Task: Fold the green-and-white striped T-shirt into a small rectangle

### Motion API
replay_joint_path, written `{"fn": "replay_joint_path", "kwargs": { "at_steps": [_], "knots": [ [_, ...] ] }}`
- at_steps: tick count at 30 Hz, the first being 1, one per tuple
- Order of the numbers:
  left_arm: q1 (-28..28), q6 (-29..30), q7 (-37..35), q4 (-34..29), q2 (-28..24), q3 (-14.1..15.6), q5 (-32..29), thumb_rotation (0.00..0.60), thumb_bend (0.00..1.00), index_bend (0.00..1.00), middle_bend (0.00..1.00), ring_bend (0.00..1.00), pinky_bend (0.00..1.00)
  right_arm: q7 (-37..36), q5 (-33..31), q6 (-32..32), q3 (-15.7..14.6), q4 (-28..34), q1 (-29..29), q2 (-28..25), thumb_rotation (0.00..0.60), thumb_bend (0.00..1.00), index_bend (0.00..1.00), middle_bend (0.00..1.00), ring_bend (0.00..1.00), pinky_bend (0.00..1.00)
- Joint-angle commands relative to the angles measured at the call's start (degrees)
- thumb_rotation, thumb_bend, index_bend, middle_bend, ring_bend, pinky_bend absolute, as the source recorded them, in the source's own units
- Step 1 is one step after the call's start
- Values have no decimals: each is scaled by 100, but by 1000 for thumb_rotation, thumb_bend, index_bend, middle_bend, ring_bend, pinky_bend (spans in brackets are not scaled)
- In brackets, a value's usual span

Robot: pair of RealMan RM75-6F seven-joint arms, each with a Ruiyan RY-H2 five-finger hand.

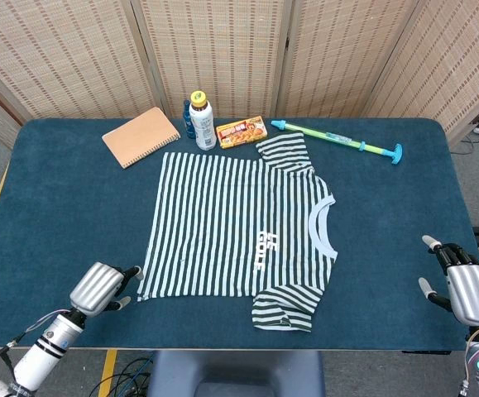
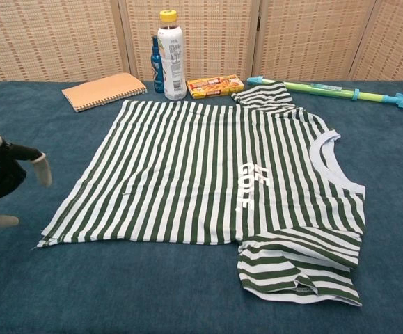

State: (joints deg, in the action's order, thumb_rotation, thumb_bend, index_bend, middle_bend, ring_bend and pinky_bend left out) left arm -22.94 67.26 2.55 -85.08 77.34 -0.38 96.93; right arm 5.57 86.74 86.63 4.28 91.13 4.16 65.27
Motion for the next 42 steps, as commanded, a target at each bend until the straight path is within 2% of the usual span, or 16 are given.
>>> {"fn": "replay_joint_path", "kwargs": {
  "at_steps": [1,12,24,36,42],
  "knots": [
    [-99,-122,67,98,176,32,-69,600,211,436,837,778,937,9,-11,-6,3,5,1,-4,600,285,163,352,292,426],
    [-379,-575,454,193,627,9,-398,600,211,426,875,802,940,-7,-25,-65,5,-2,32,-9,600,286,163,367,311,426],
    [-574,-808,624,411,959,-34,-717,600,211,431,880,807,942,-56,-64,-81,6,-22,26,-45,600,287,163,371,320,426],
    [-716,-925,732,690,1174,-65,-938,600,211,433,881,810,944,-100,-113,-94,-2,-63,5,-38,600,289,163,373,326,426],
    [-745,-804,718,927,1332,-155,-1026,600,210,446,888,813,945,-106,-154,-133,0,-86,11,-25,600,289,163,373,330,426]
  ]
}}
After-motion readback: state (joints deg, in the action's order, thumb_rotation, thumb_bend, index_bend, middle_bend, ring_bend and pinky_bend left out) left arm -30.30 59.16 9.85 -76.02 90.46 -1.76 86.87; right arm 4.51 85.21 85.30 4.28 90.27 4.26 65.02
